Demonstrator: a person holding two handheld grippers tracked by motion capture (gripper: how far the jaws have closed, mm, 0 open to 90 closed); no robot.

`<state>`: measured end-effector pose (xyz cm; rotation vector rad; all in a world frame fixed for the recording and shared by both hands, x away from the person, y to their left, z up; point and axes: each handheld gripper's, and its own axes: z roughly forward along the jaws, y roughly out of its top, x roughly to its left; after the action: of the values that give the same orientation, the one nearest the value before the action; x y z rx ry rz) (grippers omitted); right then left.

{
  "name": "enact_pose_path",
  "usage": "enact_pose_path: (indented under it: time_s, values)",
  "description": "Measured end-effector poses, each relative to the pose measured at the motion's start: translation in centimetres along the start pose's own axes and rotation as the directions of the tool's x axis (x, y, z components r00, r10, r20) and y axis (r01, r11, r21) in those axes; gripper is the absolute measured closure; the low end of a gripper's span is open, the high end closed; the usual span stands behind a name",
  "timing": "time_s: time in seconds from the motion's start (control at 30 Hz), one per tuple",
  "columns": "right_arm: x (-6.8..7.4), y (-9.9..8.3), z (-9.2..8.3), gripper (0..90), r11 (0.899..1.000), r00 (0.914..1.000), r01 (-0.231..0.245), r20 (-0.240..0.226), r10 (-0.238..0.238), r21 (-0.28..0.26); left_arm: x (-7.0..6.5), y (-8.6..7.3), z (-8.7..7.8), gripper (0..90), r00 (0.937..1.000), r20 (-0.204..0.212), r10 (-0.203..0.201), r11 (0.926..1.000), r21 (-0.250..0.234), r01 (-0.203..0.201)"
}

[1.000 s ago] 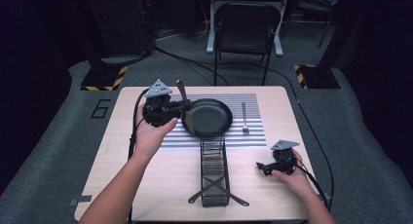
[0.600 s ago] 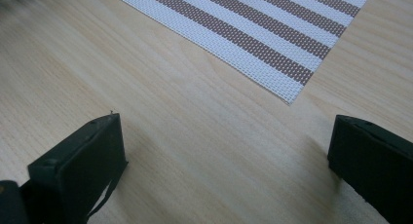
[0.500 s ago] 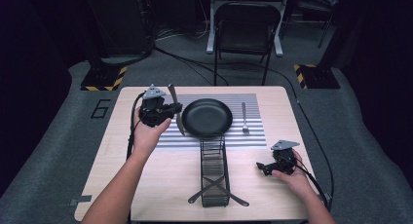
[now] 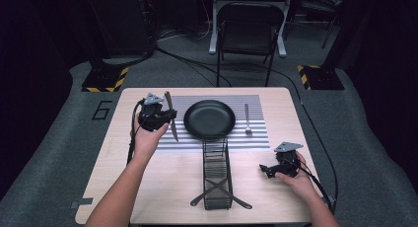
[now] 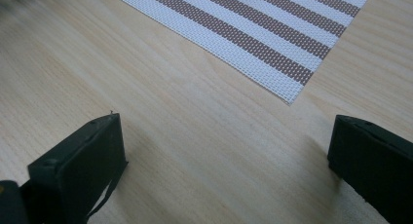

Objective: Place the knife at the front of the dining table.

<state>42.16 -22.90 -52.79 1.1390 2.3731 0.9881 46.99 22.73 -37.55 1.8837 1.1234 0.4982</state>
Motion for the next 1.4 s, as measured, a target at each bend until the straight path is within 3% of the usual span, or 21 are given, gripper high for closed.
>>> enact_pose_path:
  time_s: [0.3,0.67,1.0,1.3,1.4]
  values:
    - [0.0,0.0,0.0,0.0,1.0,1.0,0.0,0.0,0.0,0.001,0.9,-1.5,1.1,82.7,0.9997,-0.023,-0.011,0.9991,0.04,0.012]
    - [0.0,0.0,0.0,0.0,1.0,1.0,0.0,0.0,0.0,0.0,1.5,-2.1,2.5,82.8,0.9985,-0.047,-0.027,0.9971,0.07,0.03]
    - [0.0,0.0,0.0,0.0,1.0,1.0,-0.001,0.0,0.001,0.0,2.3,-1.8,5.0,82.8,0.9963,-0.051,-0.069,0.9973,0.022,0.07]
    - [0.0,-0.1,-0.1,0.0,1.0,1.0,0.005,-0.002,-0.005,0.001,3.4,-2.1,8.1,82.9,0.9843,-0.075,-0.16,0.9872,-0.02,0.158]
    - [0.1,-0.1,-0.1,0.0,1.0,1.0,0.003,-0.002,-0.003,0.001,3.8,-2.3,9.1,82.9,0.9821,-0.084,-0.169,0.9856,-0.03,0.167]
